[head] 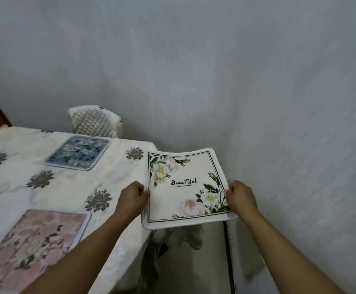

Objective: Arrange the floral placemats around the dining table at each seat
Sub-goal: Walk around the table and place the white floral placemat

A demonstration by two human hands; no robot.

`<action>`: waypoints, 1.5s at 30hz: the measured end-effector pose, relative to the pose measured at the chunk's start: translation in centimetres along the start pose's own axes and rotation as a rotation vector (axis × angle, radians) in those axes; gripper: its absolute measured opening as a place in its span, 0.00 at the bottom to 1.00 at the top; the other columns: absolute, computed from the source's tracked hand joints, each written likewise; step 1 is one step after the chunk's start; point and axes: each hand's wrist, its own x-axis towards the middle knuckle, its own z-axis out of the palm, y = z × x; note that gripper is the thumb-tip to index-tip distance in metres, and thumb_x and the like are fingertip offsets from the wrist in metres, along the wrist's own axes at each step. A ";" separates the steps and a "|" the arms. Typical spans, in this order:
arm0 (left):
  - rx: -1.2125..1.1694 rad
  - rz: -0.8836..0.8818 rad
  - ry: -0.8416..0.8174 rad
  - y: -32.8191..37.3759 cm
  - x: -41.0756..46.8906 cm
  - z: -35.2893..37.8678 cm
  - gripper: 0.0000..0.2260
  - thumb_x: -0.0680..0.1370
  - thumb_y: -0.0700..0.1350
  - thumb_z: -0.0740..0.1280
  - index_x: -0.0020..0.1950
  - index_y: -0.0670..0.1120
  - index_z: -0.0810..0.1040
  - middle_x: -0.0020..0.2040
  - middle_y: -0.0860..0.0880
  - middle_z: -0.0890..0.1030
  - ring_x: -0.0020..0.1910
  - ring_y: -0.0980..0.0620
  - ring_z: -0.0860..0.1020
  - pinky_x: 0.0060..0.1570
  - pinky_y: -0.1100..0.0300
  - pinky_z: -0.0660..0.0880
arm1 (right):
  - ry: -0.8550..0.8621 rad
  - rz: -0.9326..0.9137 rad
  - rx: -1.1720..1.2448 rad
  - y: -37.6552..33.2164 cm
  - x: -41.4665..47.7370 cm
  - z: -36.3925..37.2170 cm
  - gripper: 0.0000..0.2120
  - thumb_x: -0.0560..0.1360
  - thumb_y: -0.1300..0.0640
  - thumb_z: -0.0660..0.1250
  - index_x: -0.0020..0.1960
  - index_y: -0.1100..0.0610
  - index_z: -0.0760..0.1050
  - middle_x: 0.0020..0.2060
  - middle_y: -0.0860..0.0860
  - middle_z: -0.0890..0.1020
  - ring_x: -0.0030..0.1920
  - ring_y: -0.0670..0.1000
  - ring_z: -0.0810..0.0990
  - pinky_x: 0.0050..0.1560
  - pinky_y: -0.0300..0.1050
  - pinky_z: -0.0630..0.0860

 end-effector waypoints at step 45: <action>-0.156 -1.410 0.727 -9.7 15.0 16.3 0.10 0.79 0.48 0.64 0.40 0.47 0.67 0.36 0.49 0.74 0.33 0.50 0.72 0.30 0.56 0.64 | -1.004 -1.028 -0.302 -22.8 35.8 37.6 0.08 0.76 0.55 0.63 0.41 0.58 0.72 0.37 0.56 0.79 0.41 0.60 0.79 0.37 0.46 0.70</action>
